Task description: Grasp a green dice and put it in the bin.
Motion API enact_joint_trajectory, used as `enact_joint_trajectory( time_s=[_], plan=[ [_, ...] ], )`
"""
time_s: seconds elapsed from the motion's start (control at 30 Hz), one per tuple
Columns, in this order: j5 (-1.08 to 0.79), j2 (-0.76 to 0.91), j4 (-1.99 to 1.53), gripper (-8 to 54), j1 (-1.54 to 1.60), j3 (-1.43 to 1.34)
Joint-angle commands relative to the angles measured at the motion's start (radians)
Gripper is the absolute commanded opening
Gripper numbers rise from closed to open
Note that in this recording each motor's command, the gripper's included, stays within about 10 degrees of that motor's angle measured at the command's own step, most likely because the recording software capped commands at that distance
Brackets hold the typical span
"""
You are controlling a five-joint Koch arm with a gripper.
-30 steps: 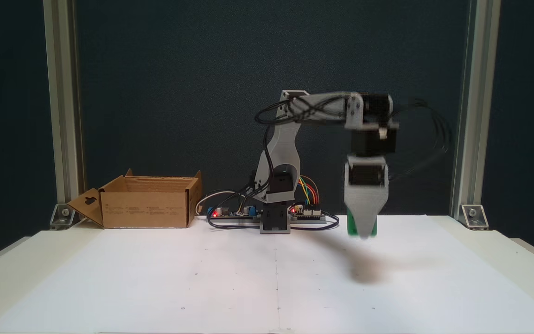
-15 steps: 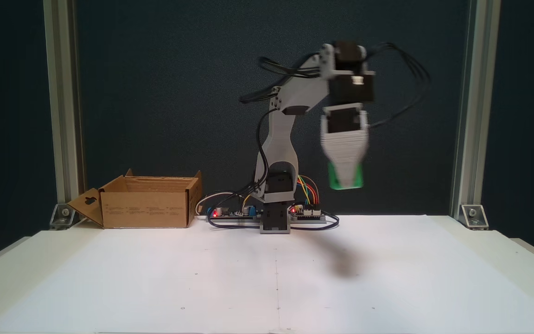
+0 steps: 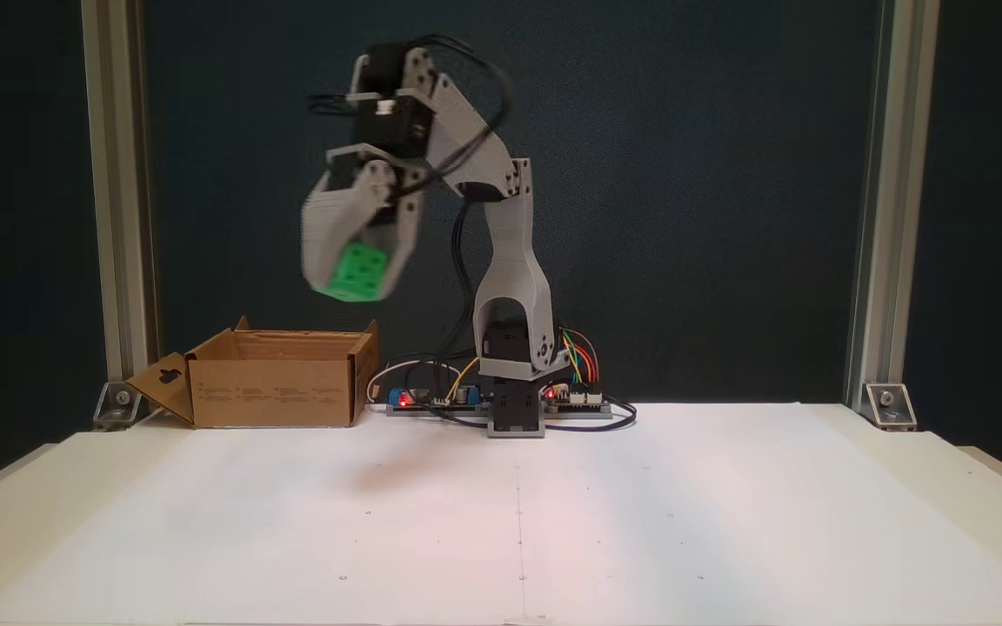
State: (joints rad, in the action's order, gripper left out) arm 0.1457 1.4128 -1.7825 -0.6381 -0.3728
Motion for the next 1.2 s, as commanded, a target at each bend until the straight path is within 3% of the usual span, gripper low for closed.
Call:
enact_joint_trajectory(
  time_s=[0.0,0.3,0.4,0.63,0.83,0.87,0.93,1.1,1.17],
  plan=[
    [-0.109,0.026,-0.132,11.7,-0.162,0.014],
    [-0.221,-0.028,-0.121,11.6,-0.647,0.014],
    [-0.342,-0.104,-0.118,11.7,-0.922,0.014],
    [-0.486,-0.207,-0.11,11.7,-1.17,0.015],
    [-0.522,-0.272,-0.095,11.7,-1.204,0.015],
    [-0.523,-0.272,-0.095,14.9,-1.206,0.015],
    [-0.537,-0.272,-0.087,32.0,-1.204,0.015],
    [-0.532,-0.272,-0.041,47.7,-1.206,0.015],
    [-0.531,-0.272,-0.028,45.8,-1.204,0.015]
  ],
)
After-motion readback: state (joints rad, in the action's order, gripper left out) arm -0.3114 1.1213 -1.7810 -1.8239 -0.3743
